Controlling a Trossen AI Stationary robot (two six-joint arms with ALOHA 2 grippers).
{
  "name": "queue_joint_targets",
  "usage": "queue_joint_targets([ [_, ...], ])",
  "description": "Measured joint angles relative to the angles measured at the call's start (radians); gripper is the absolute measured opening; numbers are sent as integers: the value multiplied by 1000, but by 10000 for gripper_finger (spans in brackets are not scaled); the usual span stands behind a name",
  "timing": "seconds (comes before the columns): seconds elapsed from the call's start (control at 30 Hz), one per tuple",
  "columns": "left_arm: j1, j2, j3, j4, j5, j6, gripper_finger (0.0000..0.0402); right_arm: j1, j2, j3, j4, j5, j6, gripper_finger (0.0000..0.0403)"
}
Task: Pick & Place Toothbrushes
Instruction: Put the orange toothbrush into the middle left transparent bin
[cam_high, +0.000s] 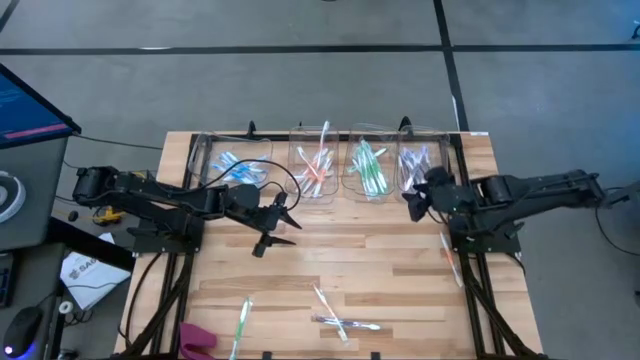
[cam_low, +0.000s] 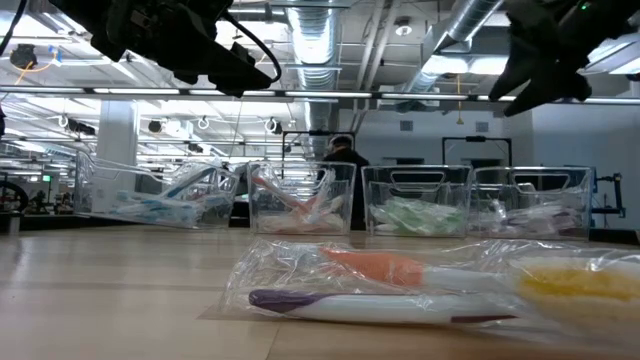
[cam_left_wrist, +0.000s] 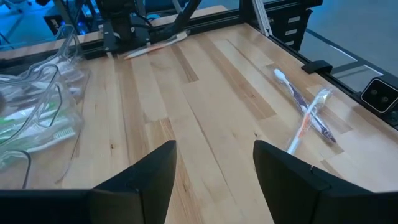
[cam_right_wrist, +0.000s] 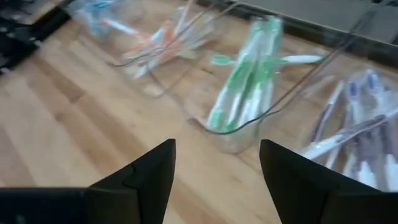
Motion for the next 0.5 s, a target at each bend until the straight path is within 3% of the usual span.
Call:
queue_joint_targets([
  [0.33,0,0,0,4,0,-1,209,155,3,1,-8,64,22,226],
  [0.5,0,0,0,13,0,-1,209,234,-40,0,-188,253,211,226],
])
